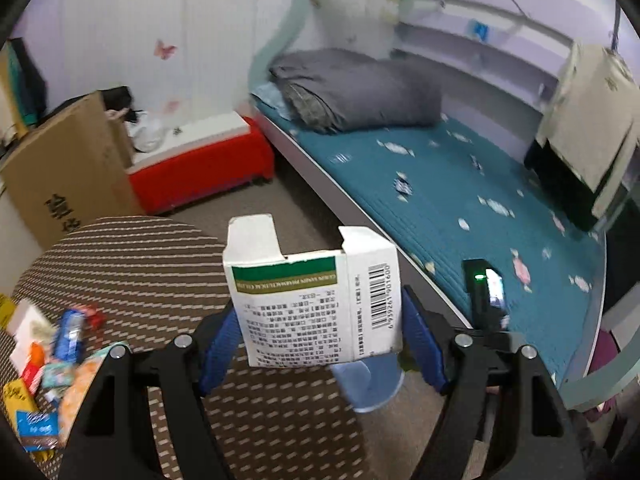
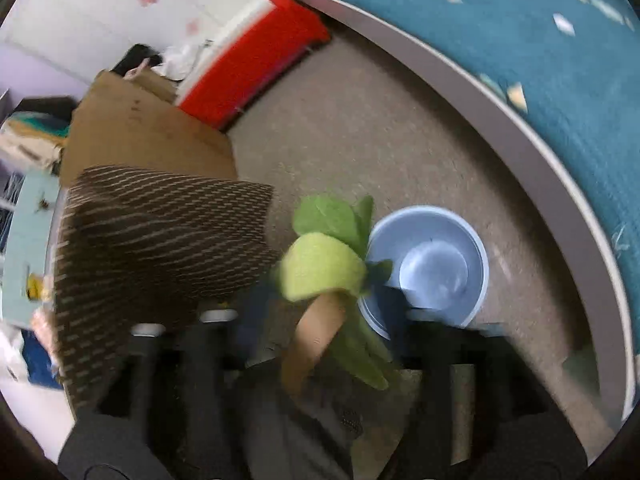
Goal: Collect trash
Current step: 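Carry both items to the blue wastebasket and open both grippers over it, then grasp the orange-white bread bag with the right gripper while the left grasps the blue wrapper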
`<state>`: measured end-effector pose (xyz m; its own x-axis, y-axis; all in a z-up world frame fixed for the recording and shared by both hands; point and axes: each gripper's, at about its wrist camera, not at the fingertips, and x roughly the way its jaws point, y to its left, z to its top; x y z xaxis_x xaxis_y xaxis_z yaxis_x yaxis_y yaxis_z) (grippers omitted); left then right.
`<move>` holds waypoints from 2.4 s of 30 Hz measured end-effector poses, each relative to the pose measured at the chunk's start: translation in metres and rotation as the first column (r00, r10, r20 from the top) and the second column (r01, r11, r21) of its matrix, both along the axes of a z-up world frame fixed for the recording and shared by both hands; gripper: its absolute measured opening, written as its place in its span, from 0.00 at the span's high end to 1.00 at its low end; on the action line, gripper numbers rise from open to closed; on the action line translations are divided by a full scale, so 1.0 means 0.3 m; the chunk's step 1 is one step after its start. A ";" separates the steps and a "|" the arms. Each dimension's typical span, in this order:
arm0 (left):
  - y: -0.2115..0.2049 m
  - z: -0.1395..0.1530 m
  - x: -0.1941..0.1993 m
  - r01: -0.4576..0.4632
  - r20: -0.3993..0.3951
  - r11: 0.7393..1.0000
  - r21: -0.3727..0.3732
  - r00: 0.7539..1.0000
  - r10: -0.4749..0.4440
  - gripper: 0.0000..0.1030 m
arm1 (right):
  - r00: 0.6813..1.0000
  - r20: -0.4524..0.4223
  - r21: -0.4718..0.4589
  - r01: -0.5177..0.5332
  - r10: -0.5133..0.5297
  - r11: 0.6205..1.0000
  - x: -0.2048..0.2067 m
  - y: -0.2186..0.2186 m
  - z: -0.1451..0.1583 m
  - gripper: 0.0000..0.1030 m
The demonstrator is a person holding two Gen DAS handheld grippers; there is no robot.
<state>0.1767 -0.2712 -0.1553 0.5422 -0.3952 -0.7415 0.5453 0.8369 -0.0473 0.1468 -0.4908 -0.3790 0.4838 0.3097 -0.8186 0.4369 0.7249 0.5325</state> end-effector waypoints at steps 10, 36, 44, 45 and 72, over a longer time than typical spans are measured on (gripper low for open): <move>-0.313 -0.194 0.067 0.137 -0.133 0.986 0.099 0.983 -0.123 0.29 | 0.970 0.129 0.031 0.204 -0.207 0.978 -0.195 -0.169 0.129 0.23; 0.006 -0.002 -0.071 -0.009 0.009 0.999 0.039 1.000 0.009 0.08 | 0.937 0.343 -0.295 0.169 -0.060 0.941 -0.293 0.163 0.632 0.06; 0.221 0.103 -0.157 -0.078 0.079 0.997 -0.012 0.994 0.079 0.08 | 0.925 0.371 -0.339 0.054 0.081 0.939 -0.267 0.380 0.761 0.06; 0.246 0.111 -0.165 -0.088 0.088 0.996 -0.014 0.992 0.088 0.08 | 0.924 0.370 -0.348 0.042 0.096 0.937 -0.264 0.408 0.774 0.06; 1.096 0.015 -0.220 -0.479 0.075 0.878 -0.005 0.875 0.478 0.08 | 0.898 0.222 -0.308 -0.304 0.379 0.901 -0.027 1.216 0.653 0.06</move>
